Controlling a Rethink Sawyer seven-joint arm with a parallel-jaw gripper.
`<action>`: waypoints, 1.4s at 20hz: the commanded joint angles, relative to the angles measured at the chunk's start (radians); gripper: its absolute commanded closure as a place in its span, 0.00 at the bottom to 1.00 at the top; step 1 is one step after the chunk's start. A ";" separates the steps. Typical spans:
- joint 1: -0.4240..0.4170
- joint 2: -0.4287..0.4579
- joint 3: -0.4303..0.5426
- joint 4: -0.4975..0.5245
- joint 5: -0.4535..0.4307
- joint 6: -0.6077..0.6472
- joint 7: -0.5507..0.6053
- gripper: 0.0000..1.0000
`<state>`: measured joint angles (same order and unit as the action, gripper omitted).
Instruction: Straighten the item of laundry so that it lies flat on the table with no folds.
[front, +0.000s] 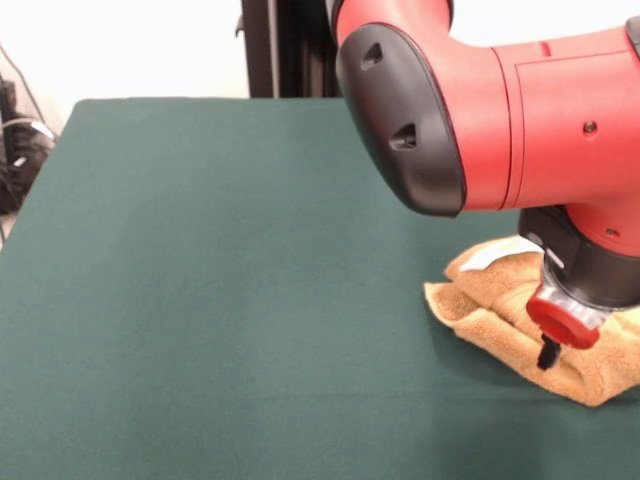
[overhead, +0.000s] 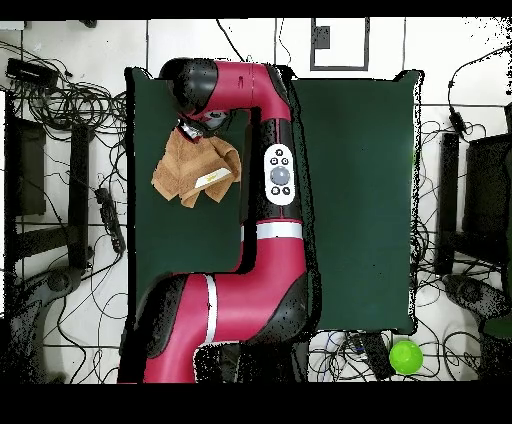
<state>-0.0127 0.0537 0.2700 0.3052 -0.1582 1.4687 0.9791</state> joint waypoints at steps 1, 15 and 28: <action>0.021 -0.036 0.036 0.205 0.006 -0.010 -0.059 0.00; -0.010 -0.170 -0.021 0.513 0.025 -0.056 0.138 0.00; -0.035 -0.283 -0.017 0.766 0.035 -0.250 0.218 0.00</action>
<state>-0.0511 -0.2006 0.2413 0.8398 -0.1508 1.3055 0.9797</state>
